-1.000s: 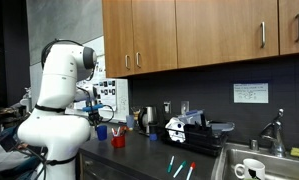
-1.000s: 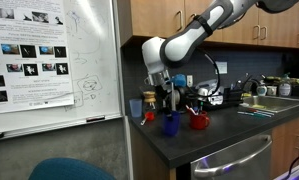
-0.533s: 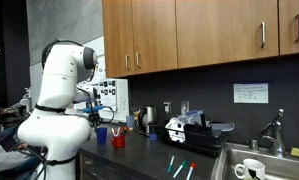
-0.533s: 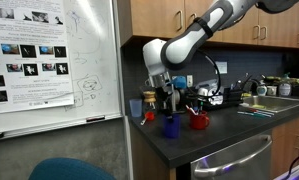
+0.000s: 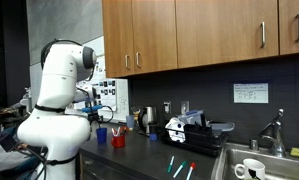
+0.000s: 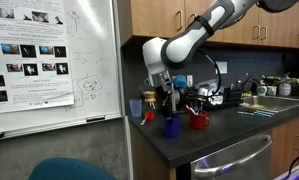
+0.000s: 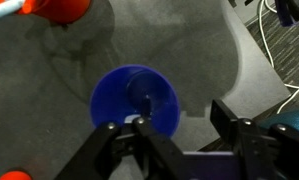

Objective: Move the blue cup to the left

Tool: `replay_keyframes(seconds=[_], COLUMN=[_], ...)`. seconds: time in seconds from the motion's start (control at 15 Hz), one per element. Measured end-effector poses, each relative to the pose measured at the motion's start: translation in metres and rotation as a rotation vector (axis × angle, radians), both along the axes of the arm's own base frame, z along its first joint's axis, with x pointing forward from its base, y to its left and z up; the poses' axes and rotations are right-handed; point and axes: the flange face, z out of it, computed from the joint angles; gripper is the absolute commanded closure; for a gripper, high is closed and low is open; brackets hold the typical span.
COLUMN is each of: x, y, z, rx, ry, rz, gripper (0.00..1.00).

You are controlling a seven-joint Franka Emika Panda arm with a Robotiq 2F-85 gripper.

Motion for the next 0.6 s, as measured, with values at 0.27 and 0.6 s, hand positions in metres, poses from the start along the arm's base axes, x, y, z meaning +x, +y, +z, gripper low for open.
replay_keyframes(seconds=[0.27, 0.6], x=[-0.002, -0.003], y=[0.002, -0.012], z=[0.024, 0.064], rx=[0.001, -0.002], ry=[-0.031, -0.068], rz=[-0.014, -0.124], gripper=[0.0, 0.0])
